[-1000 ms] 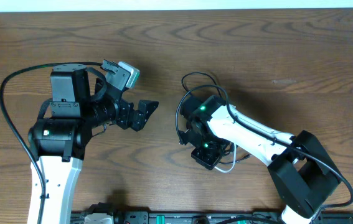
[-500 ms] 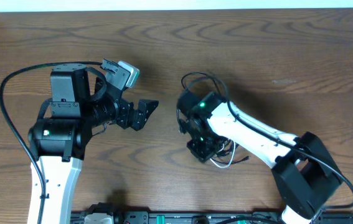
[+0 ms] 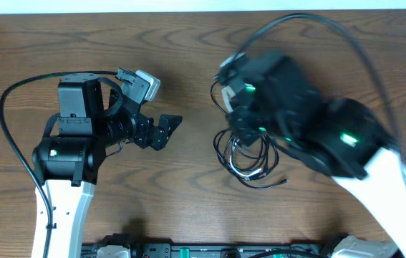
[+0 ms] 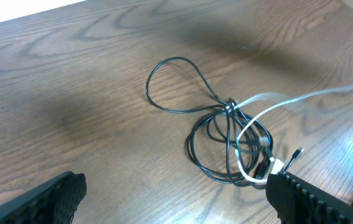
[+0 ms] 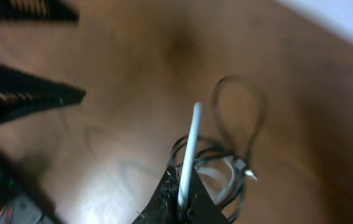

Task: Untangle cables
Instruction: 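Pull the white cable rightward out of the pile with the right gripper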

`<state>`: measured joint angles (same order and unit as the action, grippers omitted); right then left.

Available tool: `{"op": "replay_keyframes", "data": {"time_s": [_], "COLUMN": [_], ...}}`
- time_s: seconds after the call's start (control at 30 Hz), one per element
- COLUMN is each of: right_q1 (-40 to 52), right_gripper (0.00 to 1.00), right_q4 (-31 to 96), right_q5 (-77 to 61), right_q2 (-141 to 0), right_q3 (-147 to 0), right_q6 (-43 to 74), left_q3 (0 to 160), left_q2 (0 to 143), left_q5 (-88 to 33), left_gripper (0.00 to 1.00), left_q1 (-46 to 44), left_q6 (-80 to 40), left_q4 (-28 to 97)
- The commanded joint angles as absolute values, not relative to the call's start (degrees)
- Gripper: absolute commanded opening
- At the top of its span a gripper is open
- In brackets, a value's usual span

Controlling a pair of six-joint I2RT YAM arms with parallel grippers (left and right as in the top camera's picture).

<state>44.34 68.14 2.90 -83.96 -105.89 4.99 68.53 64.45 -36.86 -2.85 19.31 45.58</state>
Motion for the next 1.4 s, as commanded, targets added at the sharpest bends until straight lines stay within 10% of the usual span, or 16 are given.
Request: {"op": "replay_keyframes", "data": {"time_s": [0.0,0.77,1.37], "right_q1": [44.2,44.2,44.2], "right_gripper": [0.01,0.01,0.01], "right_q4": [67.7,50.2,72.7], "right_q5": [12.5,22.6,9.4], "right_q2": [-79.5,-55.7,-73.7], "right_q3": [-109.4,-111.0,-110.5], "right_q6": [5.5,4.0,11.1], "left_q3": [68.4,68.4,68.4], "left_q2": [63.9,64.0,64.0], "left_q5": [-36.4,-36.4,-36.4], "left_gripper": [0.98,0.98,0.98], "left_q1": [-2.9,-2.9,-2.9], "left_q6": [19.8,19.8,19.6], "left_q4": [45.4,46.0,47.2]}}
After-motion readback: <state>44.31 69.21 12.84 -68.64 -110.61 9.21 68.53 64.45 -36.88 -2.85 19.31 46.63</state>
